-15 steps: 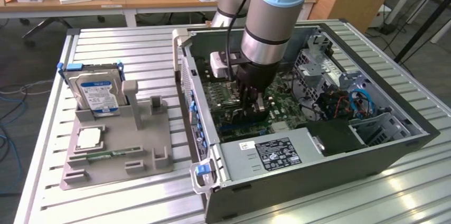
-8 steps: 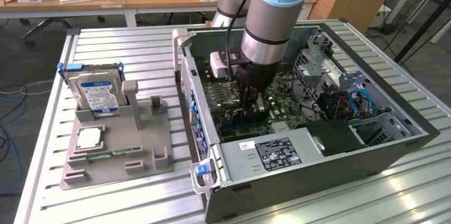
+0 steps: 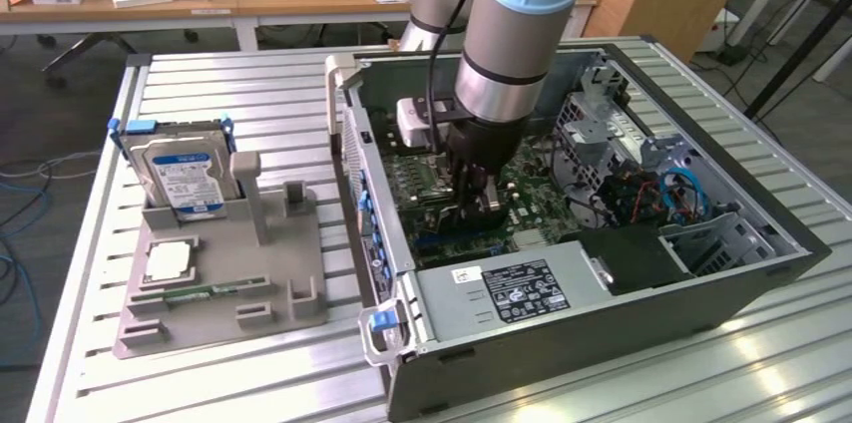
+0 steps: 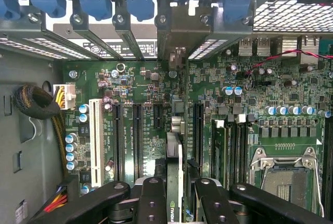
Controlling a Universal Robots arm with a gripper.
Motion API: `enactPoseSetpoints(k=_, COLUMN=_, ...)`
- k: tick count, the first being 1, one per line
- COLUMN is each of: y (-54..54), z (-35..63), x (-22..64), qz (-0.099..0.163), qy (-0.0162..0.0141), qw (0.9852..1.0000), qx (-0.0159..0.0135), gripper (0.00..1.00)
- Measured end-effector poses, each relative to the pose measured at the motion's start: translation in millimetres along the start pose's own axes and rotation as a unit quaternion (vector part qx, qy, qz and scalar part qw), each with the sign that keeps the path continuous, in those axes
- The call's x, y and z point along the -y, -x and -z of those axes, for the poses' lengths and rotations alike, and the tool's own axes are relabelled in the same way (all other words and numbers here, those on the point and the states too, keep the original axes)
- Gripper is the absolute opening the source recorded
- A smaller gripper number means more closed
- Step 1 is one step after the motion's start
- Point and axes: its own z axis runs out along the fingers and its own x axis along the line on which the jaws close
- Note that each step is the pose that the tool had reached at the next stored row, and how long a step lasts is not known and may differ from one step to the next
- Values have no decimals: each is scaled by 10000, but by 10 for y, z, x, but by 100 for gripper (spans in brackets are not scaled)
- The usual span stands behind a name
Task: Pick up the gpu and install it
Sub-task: 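Insert the gpu into the slot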
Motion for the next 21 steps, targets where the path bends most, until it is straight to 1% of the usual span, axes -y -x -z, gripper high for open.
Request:
enactPoseSetpoints(k=1, y=0, z=-3, x=0, qz=0, qy=-3, qw=10000, qx=3, gripper=27)
enactPoseSetpoints(k=2, y=0, z=-3, x=1, qz=0, qy=-3, qw=10000, qx=2, gripper=33)
enactPoseSetpoints(k=3, y=0, z=0, x=1, qz=0, qy=-2, qw=10000, qx=-1, gripper=33)
enactPoseSetpoints(k=4, y=0, z=1, x=1, qz=0, qy=-2, qw=10000, qx=-1, gripper=40)
enactPoseSetpoints(k=8, y=0, z=1, x=1, qz=1, qy=-2, qw=10000, qx=-1, gripper=40)
enactPoseSetpoints(k=11, y=0, z=21, x=1, qz=1, qy=-1, qw=10000, qx=-2, gripper=40)
enactPoseSetpoints(k=16, y=4, z=111, x=1, qz=1, qy=-2, qw=10000, qx=-1, gripper=40)
enactPoseSetpoints(k=21, y=9, z=258, x=1, qz=1, qy=-6, qw=10000, qx=-2, gripper=40)
